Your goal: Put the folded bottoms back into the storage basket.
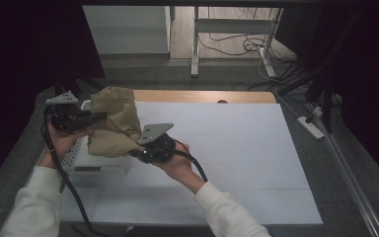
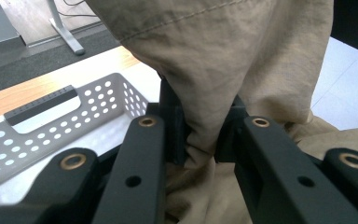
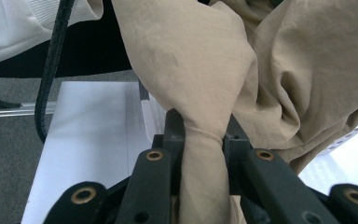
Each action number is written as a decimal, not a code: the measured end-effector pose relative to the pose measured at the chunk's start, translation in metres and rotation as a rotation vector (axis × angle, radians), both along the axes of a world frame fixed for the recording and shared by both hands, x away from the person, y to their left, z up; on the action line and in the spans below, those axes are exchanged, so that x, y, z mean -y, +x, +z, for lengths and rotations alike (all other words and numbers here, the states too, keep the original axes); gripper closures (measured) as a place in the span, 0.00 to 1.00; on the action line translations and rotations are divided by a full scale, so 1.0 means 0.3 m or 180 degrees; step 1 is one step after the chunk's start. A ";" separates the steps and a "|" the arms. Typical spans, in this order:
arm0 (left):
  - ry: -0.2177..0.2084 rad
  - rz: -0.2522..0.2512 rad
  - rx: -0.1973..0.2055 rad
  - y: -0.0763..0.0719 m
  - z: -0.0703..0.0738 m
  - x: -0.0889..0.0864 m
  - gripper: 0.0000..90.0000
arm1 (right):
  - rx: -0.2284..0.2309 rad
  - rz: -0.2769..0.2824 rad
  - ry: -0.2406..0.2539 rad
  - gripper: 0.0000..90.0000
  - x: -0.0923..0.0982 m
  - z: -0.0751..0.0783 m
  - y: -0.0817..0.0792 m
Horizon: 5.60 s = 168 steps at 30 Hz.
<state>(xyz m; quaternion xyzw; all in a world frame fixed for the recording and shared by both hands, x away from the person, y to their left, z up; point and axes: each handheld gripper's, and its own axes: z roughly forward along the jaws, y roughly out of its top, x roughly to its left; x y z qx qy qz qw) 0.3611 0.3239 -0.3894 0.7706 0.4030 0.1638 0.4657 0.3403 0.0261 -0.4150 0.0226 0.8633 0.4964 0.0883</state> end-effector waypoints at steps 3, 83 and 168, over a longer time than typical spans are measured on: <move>-0.0020 0.0021 0.0001 -0.002 -0.003 -0.014 0.85 | 0.0002 0.0002 -0.0006 0.85 -0.008 -0.001 0.005; 0.0194 0.0334 -0.0692 0.149 -0.168 -0.216 0.85 | -0.0280 0.0006 -0.0223 0.85 -0.311 -0.130 0.094; 0.0223 0.0025 -0.0198 -0.278 -0.191 0.295 0.28 | -0.0197 -0.1312 0.0037 0.33 0.932 -0.123 -0.066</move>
